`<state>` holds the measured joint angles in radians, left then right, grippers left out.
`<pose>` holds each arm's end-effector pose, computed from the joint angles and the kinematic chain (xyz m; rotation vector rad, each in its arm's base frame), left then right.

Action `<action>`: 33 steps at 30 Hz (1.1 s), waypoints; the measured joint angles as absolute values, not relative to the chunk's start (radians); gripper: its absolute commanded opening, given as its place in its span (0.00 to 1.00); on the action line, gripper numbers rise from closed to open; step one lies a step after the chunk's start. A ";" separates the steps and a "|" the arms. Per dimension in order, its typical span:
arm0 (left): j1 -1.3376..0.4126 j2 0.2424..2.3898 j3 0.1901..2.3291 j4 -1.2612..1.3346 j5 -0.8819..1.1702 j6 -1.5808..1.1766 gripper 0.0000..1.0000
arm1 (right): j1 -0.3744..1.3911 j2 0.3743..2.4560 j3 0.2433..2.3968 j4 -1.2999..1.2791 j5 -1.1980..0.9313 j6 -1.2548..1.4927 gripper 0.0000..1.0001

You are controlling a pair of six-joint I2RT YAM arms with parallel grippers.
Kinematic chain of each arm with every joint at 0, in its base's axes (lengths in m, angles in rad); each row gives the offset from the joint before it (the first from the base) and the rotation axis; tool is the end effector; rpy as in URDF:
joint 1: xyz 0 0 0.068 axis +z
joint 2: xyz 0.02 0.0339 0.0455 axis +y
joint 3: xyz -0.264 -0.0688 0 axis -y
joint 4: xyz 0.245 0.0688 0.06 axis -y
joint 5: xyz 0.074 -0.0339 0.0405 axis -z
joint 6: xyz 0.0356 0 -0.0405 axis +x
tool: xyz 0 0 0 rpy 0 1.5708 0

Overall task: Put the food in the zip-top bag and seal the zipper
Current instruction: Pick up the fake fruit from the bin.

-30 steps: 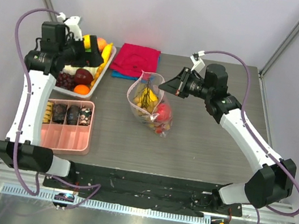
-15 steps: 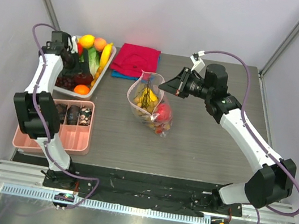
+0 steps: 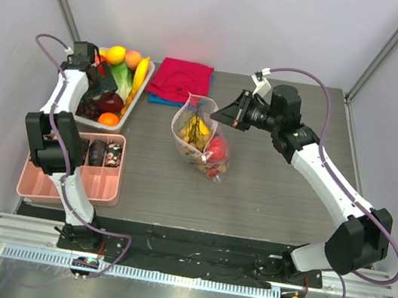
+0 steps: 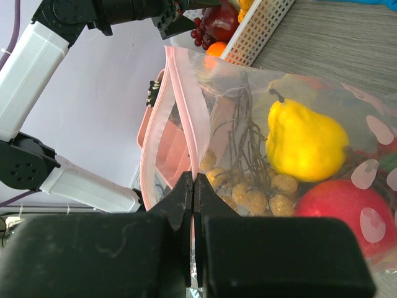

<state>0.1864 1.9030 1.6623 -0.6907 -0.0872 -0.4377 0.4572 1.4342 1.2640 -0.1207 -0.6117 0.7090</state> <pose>0.4157 0.0816 0.2751 -0.8009 2.3652 0.0045 0.2911 0.1660 0.3631 -0.2141 2.0316 1.3393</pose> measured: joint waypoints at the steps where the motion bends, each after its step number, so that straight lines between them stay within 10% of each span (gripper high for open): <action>1: 0.186 1.906 1.662 -0.687 -0.087 -0.452 1.00 | 0.457 1.434 1.264 -0.121 -0.612 0.709 0.01; 14: 0.186 1.989 1.685 -0.678 -0.066 -0.604 0.99 | 0.457 1.434 1.264 -0.121 -0.612 0.705 0.01; 22: 0.189 1.990 1.690 -0.685 -0.041 -0.647 0.59 | 0.457 1.434 1.264 -0.121 -0.612 0.700 0.01; 33: 0.212 1.833 1.688 -0.689 -0.055 -0.632 0.47 | 0.457 1.434 1.262 -0.121 -0.612 0.686 0.01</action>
<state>0.2119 1.8328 1.6882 -0.6888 -0.0551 -0.6323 0.4572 1.4342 1.2625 -0.1207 -0.6117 0.6865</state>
